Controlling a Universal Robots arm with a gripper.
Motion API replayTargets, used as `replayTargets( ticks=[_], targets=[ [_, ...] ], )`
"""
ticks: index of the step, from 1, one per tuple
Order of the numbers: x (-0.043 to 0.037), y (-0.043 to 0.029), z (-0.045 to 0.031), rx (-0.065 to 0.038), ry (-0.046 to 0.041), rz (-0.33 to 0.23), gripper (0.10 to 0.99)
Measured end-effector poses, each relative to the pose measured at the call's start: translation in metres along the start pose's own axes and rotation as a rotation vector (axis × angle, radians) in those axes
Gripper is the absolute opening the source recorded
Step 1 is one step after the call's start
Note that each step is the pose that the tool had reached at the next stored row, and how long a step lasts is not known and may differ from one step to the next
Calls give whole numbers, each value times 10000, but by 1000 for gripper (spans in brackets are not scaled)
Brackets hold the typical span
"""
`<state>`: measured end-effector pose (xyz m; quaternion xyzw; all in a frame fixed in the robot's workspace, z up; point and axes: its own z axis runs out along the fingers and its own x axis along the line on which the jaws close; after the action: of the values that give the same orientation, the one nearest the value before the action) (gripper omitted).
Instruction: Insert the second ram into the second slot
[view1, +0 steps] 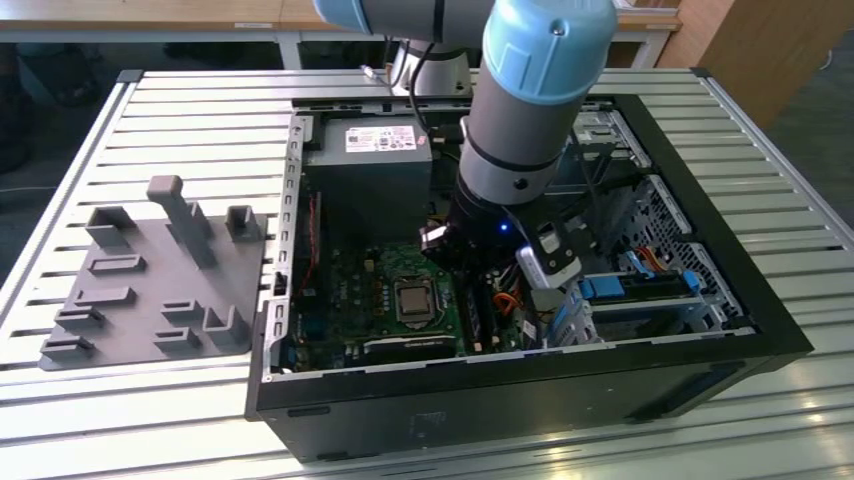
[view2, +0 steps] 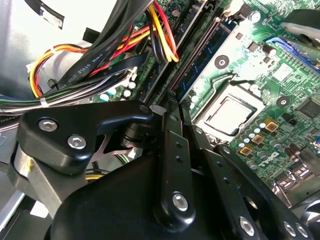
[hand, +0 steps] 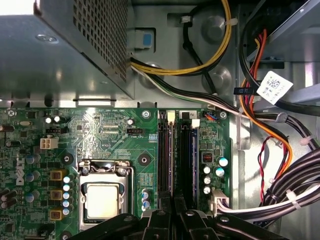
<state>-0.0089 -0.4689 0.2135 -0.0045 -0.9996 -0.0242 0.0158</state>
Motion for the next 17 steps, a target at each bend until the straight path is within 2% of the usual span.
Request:
replayTargets(
  ticks=[10,12,13,17],
  targets=[
    [-1,-1,25,1,0,0,137],
    [-1,-1,26,1,0,0,149],
    [-1,-1,26,0,0,0,212],
    [-1,-1,27,0,0,0,212]
  ],
)
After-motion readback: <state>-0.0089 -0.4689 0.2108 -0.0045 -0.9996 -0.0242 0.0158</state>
